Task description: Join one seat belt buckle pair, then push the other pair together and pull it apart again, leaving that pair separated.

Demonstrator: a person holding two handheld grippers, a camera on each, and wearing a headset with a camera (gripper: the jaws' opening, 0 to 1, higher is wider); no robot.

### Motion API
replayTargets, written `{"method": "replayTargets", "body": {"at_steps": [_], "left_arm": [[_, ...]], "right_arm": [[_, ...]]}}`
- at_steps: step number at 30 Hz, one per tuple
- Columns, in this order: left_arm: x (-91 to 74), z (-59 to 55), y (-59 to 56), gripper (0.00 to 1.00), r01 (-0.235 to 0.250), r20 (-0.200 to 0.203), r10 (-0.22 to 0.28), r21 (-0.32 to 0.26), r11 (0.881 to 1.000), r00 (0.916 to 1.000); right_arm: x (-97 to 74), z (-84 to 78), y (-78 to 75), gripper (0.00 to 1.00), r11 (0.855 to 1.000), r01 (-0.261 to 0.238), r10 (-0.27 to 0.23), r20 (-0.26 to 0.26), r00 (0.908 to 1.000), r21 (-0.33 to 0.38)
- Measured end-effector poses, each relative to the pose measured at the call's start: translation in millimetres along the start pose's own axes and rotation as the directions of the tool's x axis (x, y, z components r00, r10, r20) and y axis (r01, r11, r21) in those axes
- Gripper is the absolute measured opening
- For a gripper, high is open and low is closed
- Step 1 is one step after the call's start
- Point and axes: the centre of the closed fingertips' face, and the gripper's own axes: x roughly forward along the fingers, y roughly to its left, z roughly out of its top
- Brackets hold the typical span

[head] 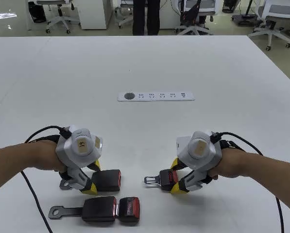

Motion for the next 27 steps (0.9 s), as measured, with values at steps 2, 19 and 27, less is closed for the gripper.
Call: {"method": "replayTargets", "body": {"at_steps": [2,19,27], "left_arm": [[-1.8,-2.9,0.1,0.42,-0.007,-0.011,0.007,0.013,1.000,0.9999],[-25.7,-12.5,-4.3,0.47,-0.055,0.071,0.062,-0.089,0.994,0.9956],[-32.0,-26.0,-9.2,0.52,-0.071,0.122,0.093,-0.176,0.982,0.9881]], "right_arm": [[-0.6,-1.4,-1.3,0.40,1.000,0.000,0.000,-0.001,1.0000,0.003],[-15.4,-4.5,1.1,0.53,0.999,0.033,-0.033,0.024,0.9992,0.020],[-26.2,-8.2,8.0,0.59,0.997,0.057,-0.059,0.046,0.9972,0.056]]}}
